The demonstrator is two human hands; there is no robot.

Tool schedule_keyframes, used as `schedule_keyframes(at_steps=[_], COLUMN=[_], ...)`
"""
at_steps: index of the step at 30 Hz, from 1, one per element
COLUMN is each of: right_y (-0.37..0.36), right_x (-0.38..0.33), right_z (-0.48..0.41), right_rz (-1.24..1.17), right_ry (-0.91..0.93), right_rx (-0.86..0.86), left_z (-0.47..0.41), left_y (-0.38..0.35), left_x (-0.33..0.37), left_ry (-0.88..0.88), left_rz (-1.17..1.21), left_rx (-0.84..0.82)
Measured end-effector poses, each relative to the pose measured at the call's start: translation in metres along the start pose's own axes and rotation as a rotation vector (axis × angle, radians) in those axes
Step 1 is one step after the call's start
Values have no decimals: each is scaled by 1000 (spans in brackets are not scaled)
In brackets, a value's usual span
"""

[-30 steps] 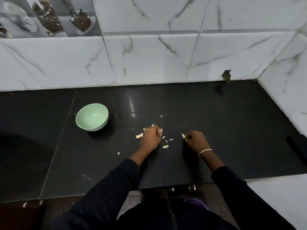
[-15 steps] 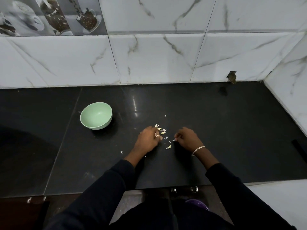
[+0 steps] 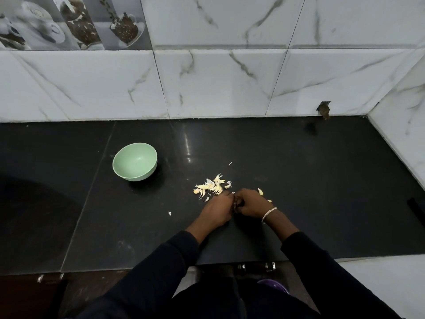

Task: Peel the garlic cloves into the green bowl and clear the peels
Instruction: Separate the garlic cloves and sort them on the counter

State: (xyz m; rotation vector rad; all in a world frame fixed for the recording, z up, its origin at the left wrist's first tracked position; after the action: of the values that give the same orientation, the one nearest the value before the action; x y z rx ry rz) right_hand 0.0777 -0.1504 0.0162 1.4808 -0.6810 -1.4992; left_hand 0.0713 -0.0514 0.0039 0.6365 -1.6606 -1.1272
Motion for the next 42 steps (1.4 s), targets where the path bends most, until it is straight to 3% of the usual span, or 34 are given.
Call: schedule_keyframes(at_steps=[7, 11, 16, 19, 26, 32, 36, 39, 42], right_y=[-13, -19, 12, 19, 21, 40, 61, 66, 72], right_x=[9, 1, 24, 31, 21, 55, 89, 105, 110], right_z=[2, 5, 12, 14, 22, 22, 20, 19, 19], right_rz=[-32, 12, -186, -306, -287, -422, -463, -502, -527], right_ry=[-15, 34, -150, -197, -200, -398, -486, -530, -564], right_rx=[63, 17, 176, 107, 87, 286, 444, 504, 551], left_z=[-2, -2, -1, 2, 5, 2, 5, 16, 26], left_y=[3, 5, 6, 8, 10, 12, 20, -4, -24], left_x=[-8, -13, -14, -6, 4, -9, 11, 31, 27], left_ry=[54, 76, 35, -21, -7, -16, -220, -402, -413], left_rz=[140, 225, 300, 301, 343, 171, 51, -98, -196], left_rx=[-61, -32, -29, -29, -9, 46, 137, -1, -69])
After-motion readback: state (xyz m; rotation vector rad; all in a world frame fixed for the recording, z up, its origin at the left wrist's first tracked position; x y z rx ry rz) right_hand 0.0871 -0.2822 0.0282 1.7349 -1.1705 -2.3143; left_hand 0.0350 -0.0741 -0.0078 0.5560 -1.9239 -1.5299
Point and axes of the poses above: each hand's wrist, its own z-axis away from the middle knuckle, its own y-axis out of the back of the hand, x = y × z, the point moved 8 cm from there along -z, towards the middle knuckle, and after that the axes turned 13 degrees about x, right-handed, at the moved point
